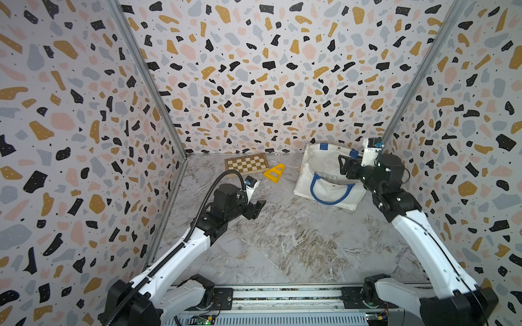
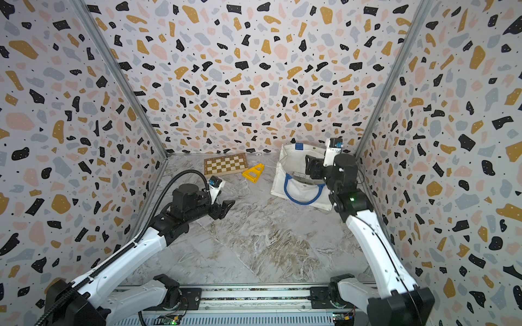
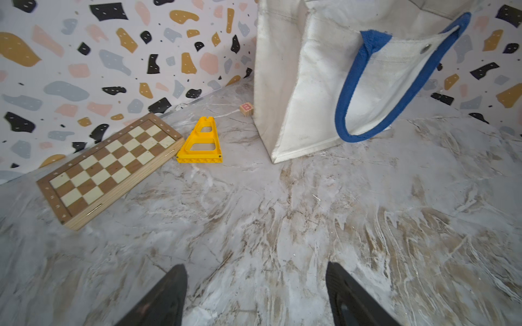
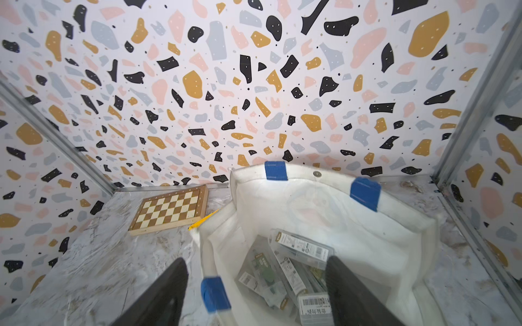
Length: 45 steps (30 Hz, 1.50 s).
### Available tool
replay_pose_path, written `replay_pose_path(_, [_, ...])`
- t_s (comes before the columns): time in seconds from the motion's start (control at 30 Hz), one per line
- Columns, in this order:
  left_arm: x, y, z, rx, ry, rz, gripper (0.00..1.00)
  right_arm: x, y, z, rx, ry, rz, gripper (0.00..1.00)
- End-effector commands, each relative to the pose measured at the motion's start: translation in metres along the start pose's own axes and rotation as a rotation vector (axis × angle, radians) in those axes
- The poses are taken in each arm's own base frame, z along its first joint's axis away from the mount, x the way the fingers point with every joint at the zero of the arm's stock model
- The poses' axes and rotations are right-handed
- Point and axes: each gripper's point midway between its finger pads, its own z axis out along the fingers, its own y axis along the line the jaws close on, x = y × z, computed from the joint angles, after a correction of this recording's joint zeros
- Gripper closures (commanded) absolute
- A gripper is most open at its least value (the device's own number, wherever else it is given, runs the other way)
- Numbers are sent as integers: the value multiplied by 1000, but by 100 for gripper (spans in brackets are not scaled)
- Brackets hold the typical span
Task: Put the compass set into the canvas bag
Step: Reset both arms
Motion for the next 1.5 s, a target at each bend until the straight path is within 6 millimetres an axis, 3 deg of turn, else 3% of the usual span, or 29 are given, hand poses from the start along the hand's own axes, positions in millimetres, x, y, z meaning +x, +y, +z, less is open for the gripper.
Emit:
replay_pose_path(0.0, [12, 24, -3, -154, 23, -41, 19, 59, -36, 0, 133, 3, -28, 22])
replay_pose_path(0.1, [21, 45, -5, -272, 37, -66, 15, 101, -70, -8, 275, -14, -61, 21])
replay_pose_path(0.17, [26, 49, -5, -300, 42, -73, 12, 121, -80, -13, 296, -74, -120, 20])
replay_pose_path(0.33, [38, 69, -13, -428, 20, -92, 5, 153, -107, -28, 364, -225, -185, 10])
replay_pose_path(0.5, [63, 102, -26, -605, 26, -125, 1, 176, -128, -24, 362, -250, -156, 6])
replay_pose_path(0.7, [97, 137, -41, -718, 35, -89, 0, 184, -125, -27, 297, -330, -185, 6])
replay_pose_path(0.77, [106, 141, -38, -718, 8, -48, 0, 186, -122, -34, 273, -342, -188, 6])
replay_pose_path(0.87, [118, 149, -30, -703, -27, -59, 0, 187, -131, -30, 317, -326, -159, 5])
replay_pose_path(0.9, [122, 151, -27, -695, -29, -64, 0, 187, -133, -28, 321, -316, -157, 1])
replay_pose_path(1.07, [111, 162, -18, -697, -131, -10, 0, 191, -135, -13, 338, -263, -168, 1])
replay_pose_path(1.17, [121, 173, -7, -697, -129, -34, 0, 192, -135, -11, 346, -254, -173, 1])
replay_pose_path(1.37, [136, 193, -4, -731, -104, -118, 0, 193, -136, -4, 350, -233, -178, 1])
replay_pose_path(1.47, [140, 202, -5, -769, -79, -153, 0, 196, -134, 8, 345, -191, -194, 1])
